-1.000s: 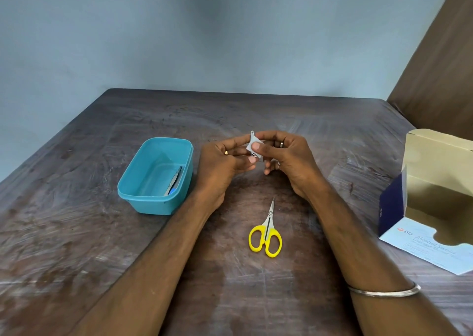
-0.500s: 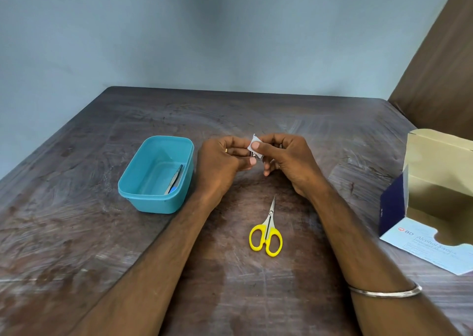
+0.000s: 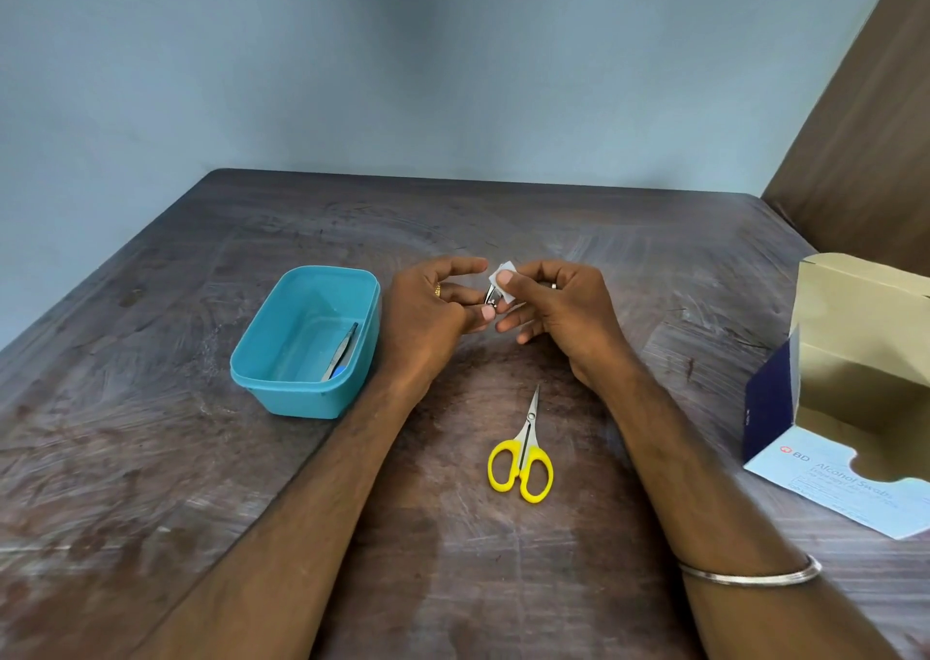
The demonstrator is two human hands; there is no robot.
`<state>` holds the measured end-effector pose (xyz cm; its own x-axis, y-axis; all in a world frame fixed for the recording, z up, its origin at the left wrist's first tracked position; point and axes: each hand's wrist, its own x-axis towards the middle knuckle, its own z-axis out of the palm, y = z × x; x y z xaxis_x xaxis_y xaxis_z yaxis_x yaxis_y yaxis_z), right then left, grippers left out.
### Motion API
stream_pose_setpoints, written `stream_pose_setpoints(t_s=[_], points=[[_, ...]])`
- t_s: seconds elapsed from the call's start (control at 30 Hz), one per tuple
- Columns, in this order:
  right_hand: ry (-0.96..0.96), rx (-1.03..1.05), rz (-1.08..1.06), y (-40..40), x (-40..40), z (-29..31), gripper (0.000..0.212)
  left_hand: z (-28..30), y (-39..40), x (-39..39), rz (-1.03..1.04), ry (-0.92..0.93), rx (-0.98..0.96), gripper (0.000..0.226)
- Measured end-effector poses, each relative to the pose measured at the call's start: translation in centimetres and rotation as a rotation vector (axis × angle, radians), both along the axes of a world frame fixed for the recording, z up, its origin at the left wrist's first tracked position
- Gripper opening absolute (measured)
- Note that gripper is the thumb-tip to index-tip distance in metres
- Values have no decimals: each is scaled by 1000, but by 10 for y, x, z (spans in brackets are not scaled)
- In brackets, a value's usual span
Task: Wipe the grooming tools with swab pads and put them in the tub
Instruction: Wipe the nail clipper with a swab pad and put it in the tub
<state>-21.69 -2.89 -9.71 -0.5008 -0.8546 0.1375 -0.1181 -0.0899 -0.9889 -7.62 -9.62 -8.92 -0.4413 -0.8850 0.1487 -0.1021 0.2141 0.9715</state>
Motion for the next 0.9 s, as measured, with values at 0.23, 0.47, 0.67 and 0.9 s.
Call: stream_pose_setpoints(t_s=[0.23, 0.47, 0.67, 0.9], points=[[-34, -3, -33, 1, 1, 2, 13, -3, 4, -1, 68, -32, -90, 45], [106, -127, -34, 1, 2, 1, 4, -2, 6, -1, 71, 30, -52, 40], [186, -179, -21, -1, 3, 1, 5, -3, 5, 1, 66, -21, -46, 28], [215, -233, -33, 0, 2, 2, 8, -4, 5, 1, 40, -61, -67, 17]])
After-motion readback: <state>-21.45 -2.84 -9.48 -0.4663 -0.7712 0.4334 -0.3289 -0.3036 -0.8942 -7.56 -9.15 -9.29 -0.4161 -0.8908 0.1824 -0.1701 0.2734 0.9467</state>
